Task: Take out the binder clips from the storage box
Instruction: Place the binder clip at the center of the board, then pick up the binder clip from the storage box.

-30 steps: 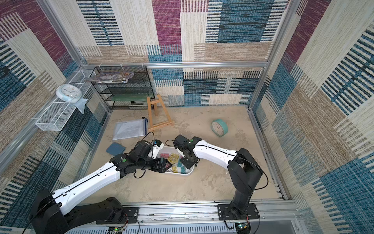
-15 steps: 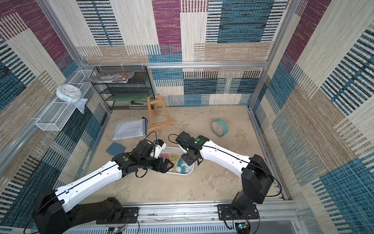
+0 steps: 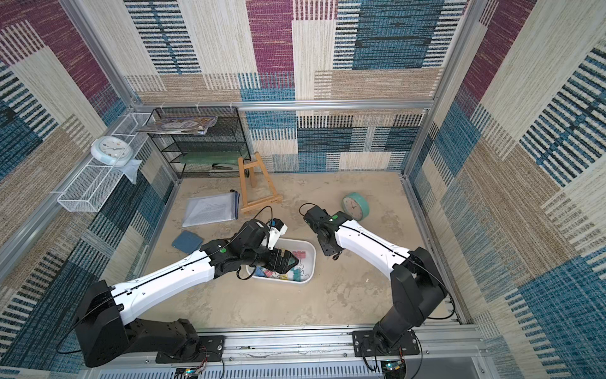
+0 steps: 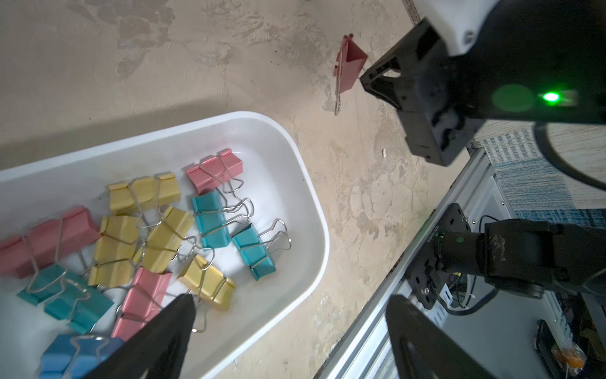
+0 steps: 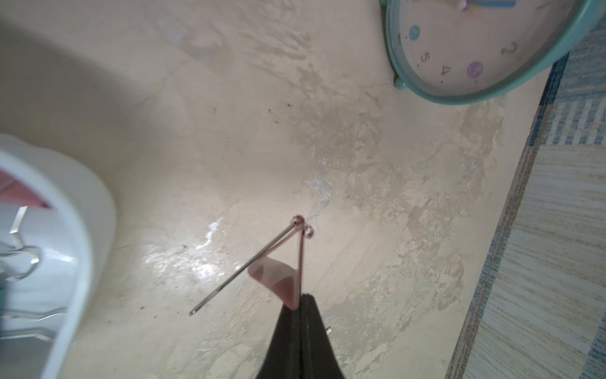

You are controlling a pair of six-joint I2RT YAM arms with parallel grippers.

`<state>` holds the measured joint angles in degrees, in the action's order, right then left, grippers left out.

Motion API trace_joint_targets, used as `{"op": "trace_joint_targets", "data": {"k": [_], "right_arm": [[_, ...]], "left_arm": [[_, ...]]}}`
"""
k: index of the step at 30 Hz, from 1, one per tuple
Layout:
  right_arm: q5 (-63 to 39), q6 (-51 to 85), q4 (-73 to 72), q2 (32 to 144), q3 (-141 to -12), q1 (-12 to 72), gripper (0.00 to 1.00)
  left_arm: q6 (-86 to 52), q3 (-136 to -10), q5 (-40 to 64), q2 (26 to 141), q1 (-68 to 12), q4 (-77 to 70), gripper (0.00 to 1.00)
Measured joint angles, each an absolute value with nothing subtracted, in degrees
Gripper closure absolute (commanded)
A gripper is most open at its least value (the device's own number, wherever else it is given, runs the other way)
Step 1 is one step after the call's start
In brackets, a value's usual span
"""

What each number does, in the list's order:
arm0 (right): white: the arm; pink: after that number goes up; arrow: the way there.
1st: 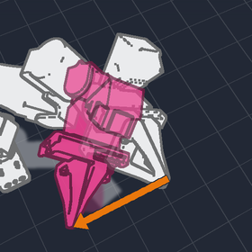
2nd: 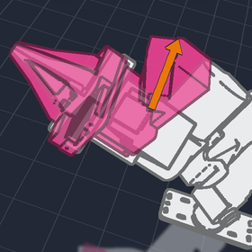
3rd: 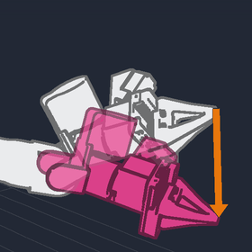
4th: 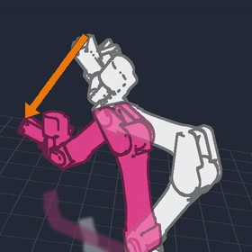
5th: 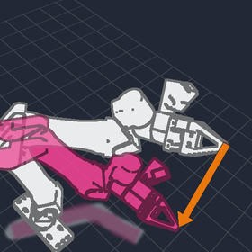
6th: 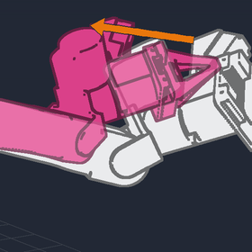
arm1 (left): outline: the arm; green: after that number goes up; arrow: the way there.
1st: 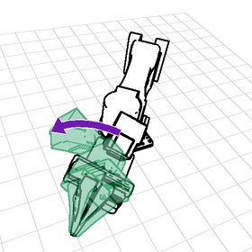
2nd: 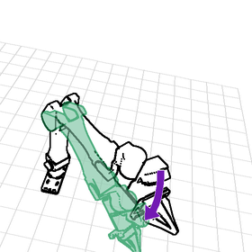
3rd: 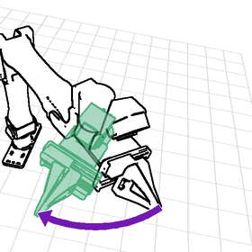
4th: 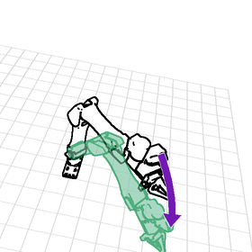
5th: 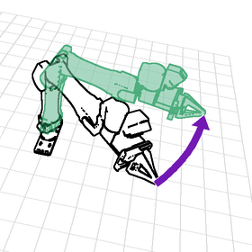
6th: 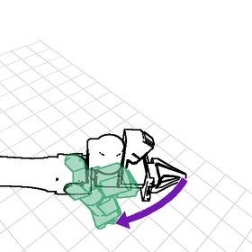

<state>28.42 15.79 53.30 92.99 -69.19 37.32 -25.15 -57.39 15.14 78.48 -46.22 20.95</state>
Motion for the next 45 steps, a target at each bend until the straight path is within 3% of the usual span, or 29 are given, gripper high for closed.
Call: {"op": "trace_joint_targets", "data": {"k": [16,27,34,38,45], "right_arm": [[30.68,11.46,52.84,108.27,-73.45,33.39,0.98],[28.77,9.5,52.16,108.51,-75.09,33.26,0.74],[25.93,10.2,51.9,100.29,-75.44,33.5,0.71],[18.92,12.21,49.17,91.44,-73.12,34.54,0.73],[-3.88,18.2,34.72,81.97,-61.65,37.08,0.75]], "left_arm": [[-25.3,-54.65,9.3,75.77,-48.14,19.59,0.05],[-25.3,-55.22,10.98,77.41,-48.38,18.52,0.05],[-25.34,-55.02,11.16,77.32,-48.45,18.48,0.05],[-26.76,-54.33,10.79,77.1,-48.84,18.11,0.06],[-31.92,-50.26,5.48,74.5,-49.28,17.47,0.08]]}}
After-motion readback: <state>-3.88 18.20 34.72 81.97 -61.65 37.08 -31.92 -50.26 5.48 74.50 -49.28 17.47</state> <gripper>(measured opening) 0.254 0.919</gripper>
